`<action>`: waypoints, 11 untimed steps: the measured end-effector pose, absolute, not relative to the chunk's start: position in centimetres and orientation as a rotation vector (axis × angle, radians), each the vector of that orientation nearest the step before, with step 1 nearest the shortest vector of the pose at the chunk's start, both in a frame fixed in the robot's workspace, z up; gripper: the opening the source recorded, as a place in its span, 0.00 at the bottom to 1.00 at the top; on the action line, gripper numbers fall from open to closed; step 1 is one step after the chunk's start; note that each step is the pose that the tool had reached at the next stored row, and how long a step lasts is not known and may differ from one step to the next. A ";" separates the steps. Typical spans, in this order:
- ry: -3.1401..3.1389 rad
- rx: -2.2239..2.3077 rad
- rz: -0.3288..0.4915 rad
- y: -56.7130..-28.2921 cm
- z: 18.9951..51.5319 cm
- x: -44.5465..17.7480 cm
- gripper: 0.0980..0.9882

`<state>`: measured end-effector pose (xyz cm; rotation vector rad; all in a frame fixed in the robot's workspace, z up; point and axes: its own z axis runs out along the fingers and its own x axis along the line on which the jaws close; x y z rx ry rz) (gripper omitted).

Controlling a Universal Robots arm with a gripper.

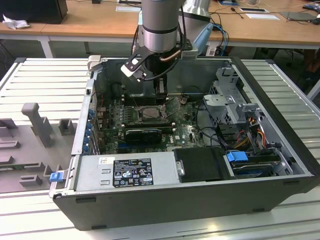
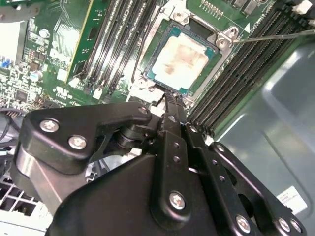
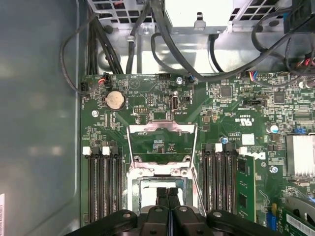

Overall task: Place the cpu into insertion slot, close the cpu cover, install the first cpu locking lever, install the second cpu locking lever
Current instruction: 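Close the cpu cover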

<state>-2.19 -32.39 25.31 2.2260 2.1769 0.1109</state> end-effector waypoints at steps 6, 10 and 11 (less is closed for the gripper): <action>2.187 2.238 0.110 -32.4 25.4 -1.2 0.01; 2.188 2.239 0.113 -32.5 25.9 -1.2 0.01; 2.188 2.239 0.113 -32.5 25.9 -1.2 0.01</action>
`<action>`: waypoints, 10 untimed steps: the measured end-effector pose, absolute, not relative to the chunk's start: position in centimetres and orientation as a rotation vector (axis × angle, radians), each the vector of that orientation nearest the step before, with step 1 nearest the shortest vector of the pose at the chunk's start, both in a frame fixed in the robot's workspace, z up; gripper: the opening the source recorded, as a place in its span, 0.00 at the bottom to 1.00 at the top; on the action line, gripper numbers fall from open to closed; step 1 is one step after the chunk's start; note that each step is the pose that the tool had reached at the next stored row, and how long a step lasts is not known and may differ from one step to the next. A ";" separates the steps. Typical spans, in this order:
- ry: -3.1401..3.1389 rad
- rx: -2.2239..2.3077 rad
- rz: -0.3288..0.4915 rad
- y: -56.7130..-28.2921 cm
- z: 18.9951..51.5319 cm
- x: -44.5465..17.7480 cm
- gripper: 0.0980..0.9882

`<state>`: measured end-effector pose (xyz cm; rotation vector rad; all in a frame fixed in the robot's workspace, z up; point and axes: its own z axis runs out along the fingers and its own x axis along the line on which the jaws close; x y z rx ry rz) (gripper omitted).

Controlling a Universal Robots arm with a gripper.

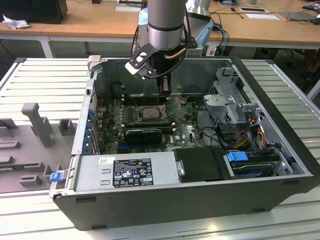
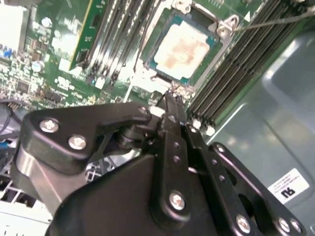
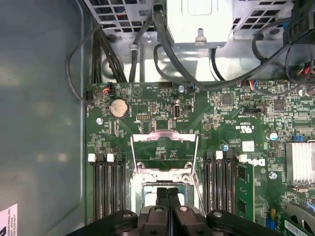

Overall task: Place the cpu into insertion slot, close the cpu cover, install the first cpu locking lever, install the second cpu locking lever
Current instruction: 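Close the cpu cover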

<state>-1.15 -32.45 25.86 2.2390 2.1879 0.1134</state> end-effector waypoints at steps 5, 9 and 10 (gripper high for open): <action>2.191 2.242 0.106 -32.5 25.9 0.9 0.01; 2.191 2.242 0.106 -32.5 26.1 1.4 0.01; 2.191 2.242 0.106 -32.5 26.1 1.9 0.01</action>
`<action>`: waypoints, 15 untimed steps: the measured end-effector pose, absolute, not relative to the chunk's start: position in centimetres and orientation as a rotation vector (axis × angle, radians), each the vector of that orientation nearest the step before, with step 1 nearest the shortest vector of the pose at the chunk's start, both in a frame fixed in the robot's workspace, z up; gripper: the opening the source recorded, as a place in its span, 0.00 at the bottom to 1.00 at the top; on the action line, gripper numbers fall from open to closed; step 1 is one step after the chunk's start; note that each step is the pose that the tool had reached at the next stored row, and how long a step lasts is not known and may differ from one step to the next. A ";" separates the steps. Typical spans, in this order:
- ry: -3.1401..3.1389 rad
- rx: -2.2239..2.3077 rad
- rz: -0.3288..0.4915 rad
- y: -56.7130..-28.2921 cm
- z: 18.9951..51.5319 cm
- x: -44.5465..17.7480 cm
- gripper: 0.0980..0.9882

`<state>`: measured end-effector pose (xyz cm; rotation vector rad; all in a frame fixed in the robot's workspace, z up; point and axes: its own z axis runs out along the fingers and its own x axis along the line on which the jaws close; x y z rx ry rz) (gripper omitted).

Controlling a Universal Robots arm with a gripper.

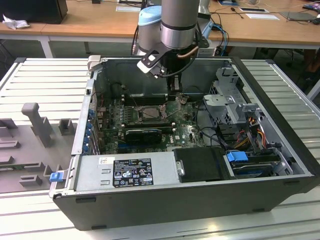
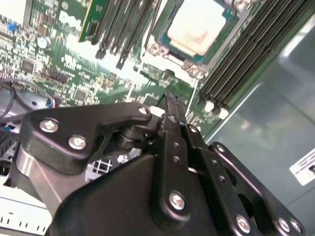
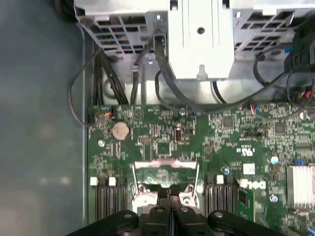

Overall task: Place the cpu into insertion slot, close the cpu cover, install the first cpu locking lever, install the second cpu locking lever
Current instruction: 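Close the cpu cover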

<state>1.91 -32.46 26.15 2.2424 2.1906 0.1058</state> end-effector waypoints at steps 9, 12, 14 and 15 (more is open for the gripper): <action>2.191 2.242 0.106 -32.5 26.1 3.1 0.01; 2.191 2.242 0.106 -32.5 26.1 3.2 0.01; 2.191 2.242 0.106 -32.5 26.1 3.2 0.01; 2.191 2.242 0.106 -32.5 26.1 3.3 0.01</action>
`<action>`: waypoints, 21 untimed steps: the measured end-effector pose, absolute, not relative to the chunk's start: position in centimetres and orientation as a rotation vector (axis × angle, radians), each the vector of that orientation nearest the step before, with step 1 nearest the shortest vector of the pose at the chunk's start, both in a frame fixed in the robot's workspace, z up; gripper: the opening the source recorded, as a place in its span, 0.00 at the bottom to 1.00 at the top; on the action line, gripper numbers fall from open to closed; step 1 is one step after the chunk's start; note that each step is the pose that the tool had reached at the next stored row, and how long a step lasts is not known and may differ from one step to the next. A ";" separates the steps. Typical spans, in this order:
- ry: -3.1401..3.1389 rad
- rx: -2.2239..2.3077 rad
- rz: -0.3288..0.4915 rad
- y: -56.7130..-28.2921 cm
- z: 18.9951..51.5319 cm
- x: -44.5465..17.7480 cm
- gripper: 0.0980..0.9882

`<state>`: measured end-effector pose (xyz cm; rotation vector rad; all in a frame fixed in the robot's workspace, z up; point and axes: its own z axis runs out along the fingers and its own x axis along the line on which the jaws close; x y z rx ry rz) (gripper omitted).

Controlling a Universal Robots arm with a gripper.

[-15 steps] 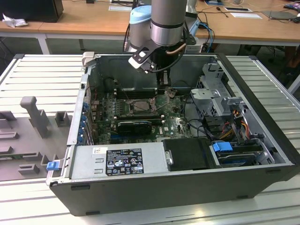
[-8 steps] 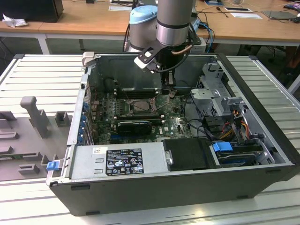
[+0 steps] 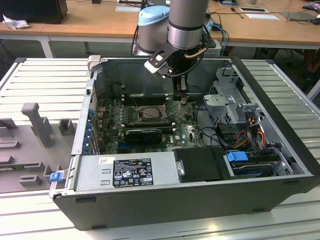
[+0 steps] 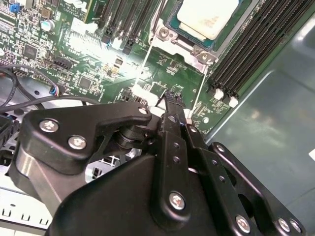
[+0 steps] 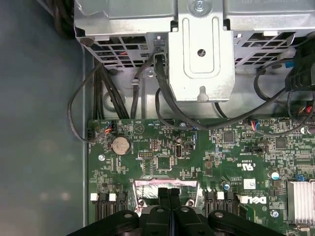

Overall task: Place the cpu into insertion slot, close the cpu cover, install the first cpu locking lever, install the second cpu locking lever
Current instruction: 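Close the cpu cover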

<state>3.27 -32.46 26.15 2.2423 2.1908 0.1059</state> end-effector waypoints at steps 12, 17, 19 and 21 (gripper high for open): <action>2.191 2.242 0.106 -32.5 26.2 3.9 0.01; 2.191 2.242 0.106 -32.5 26.1 4.5 0.01; 2.191 2.242 0.106 -32.5 26.1 4.9 0.01; 2.191 2.242 0.106 -32.5 26.0 5.3 0.01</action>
